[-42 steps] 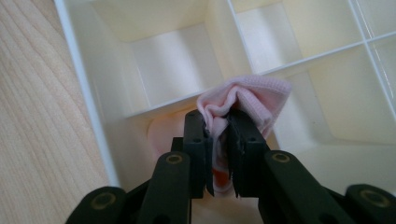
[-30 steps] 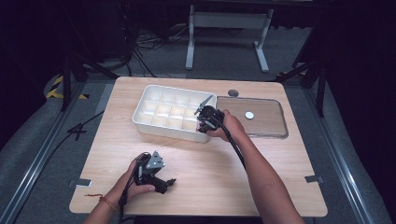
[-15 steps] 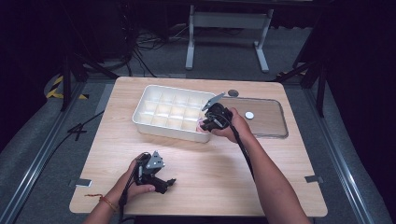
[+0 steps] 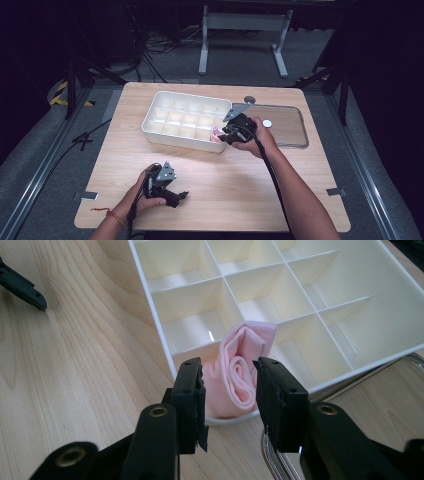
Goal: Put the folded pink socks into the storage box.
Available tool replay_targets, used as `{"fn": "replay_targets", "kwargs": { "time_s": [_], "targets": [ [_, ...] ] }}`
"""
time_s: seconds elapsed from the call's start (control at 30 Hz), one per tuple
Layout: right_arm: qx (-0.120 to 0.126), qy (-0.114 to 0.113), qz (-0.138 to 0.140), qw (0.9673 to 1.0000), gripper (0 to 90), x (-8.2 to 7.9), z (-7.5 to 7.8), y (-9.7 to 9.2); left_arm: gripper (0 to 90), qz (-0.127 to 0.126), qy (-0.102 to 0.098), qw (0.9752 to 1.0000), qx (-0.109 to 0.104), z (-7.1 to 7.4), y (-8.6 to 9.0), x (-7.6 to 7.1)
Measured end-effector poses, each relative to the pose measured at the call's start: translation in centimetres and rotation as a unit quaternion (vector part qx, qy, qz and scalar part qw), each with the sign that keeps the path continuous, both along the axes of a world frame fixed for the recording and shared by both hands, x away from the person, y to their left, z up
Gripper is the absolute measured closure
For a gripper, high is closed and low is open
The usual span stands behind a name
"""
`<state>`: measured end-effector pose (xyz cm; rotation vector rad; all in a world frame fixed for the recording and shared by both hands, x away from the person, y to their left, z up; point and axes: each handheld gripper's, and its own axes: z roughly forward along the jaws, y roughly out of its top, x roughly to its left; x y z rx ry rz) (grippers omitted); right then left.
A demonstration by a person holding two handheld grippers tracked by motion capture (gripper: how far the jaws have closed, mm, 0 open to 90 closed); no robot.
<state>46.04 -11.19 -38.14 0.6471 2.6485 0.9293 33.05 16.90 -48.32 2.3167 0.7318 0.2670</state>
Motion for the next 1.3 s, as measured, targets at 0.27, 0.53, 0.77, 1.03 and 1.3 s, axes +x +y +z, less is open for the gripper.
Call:
{"fn": "replay_targets", "kwargs": {
  "time_s": [0.27,0.53,0.77,1.03,1.3],
  "targets": [
    [0.003,-0.018,-0.007,0.9998,54.3,-2.0,0.3,-1.9,4.4,0.002,-0.001,1.0,-0.004,-0.1,-0.1,0.1],
    [-0.004,-0.033,-0.011,0.9994,49.0,-3.9,0.1,-3.9,3.5,0.003,0.0,1.0,-0.002,-0.1,-0.2,0.1],
    [-0.008,-0.044,-0.011,0.9989,46.7,-5.1,-0.1,-5.8,3.1,0.003,0.002,1.0,-0.002,-0.1,-0.2,0.1],
    [-0.017,-0.053,-0.018,0.9983,42.9,-6.4,-0.3,-7.6,2.8,0.004,0.001,1.0,-0.002,-0.1,-0.2,0.1],
    [-0.022,-0.053,-0.023,0.9981,42.2,-7.4,-1.0,-9.2,2.6,0.005,0.001,1.0,-0.001,-0.1,-0.2,0.1]
  ]
}}
